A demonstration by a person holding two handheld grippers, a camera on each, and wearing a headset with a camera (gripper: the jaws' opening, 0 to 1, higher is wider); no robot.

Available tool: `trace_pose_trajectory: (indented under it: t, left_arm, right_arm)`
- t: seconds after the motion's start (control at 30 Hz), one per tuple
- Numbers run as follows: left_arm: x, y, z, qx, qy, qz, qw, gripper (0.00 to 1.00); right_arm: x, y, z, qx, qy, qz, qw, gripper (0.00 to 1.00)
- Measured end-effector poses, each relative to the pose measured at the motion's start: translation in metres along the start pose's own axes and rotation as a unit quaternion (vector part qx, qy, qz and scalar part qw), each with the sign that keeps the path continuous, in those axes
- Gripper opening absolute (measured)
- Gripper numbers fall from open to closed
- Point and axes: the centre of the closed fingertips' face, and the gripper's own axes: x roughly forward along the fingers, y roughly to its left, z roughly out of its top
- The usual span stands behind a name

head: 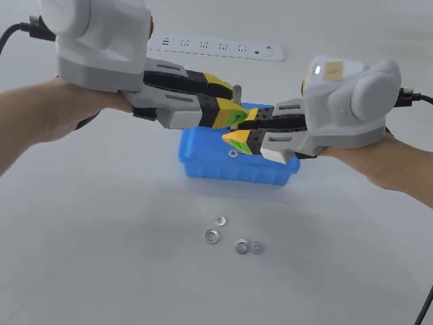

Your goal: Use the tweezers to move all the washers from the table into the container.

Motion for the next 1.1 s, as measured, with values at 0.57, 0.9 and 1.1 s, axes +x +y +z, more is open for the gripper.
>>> trace_pose_trajectory:
  t: [0.57,0.9,1.1]
  left_arm:
    - [-0.002,-0.011,-0.001,0.032,0.024,-0.027,0.9989,0.08]
    - [-0.004,-0.011,0.002,0.052,0.025,-0.017,0.9982,0.06]
    - [-0.005,-0.014,0.007,0.068,0.023,-0.017,0.9973,0.05]
  right_arm:
    - [0.002,0.013,0.001,-0.005,0.0,0.03,0.9995,0.1]
    - [0.001,0.013,0.005,-0.002,-0.003,0.03,0.9995,0.12]
    - [0.0,0.015,0.009,-0.012,-0.002,0.027,0.9996,0.13]
